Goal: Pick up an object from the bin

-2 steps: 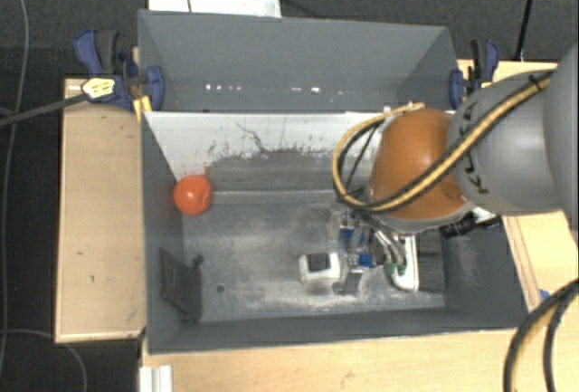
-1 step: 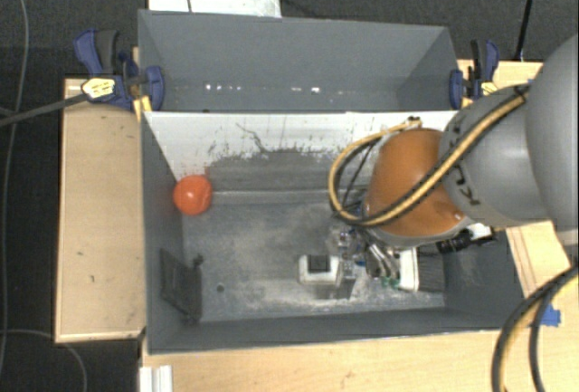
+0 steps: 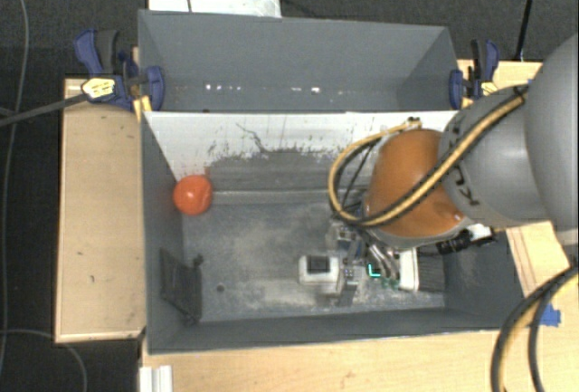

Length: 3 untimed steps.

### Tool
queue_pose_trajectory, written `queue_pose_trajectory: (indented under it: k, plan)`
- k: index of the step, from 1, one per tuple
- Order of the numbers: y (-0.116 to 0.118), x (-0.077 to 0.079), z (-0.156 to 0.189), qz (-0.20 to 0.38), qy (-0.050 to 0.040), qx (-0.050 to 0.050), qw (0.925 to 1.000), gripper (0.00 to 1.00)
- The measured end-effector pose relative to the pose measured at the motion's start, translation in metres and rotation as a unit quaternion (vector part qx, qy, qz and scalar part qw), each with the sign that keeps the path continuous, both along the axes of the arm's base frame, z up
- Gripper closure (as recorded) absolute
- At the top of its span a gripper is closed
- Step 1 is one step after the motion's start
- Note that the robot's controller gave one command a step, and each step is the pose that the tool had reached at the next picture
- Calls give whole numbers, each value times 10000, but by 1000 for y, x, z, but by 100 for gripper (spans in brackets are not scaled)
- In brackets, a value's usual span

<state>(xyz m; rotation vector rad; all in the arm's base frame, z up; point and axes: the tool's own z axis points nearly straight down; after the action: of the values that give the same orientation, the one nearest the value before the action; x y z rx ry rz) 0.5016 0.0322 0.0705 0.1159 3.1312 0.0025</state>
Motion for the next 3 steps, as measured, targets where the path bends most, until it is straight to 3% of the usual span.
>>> queue_pose_trajectory:
  k: [1, 2, 3]
  plan:
    - [0, 0, 0, -8, 3, 2, 10000, 100]
    - [0, 0, 0, -9, 4, 2, 10000, 100]
    - [-1, 3, 43, -5, 35, 1, 10000, 100]
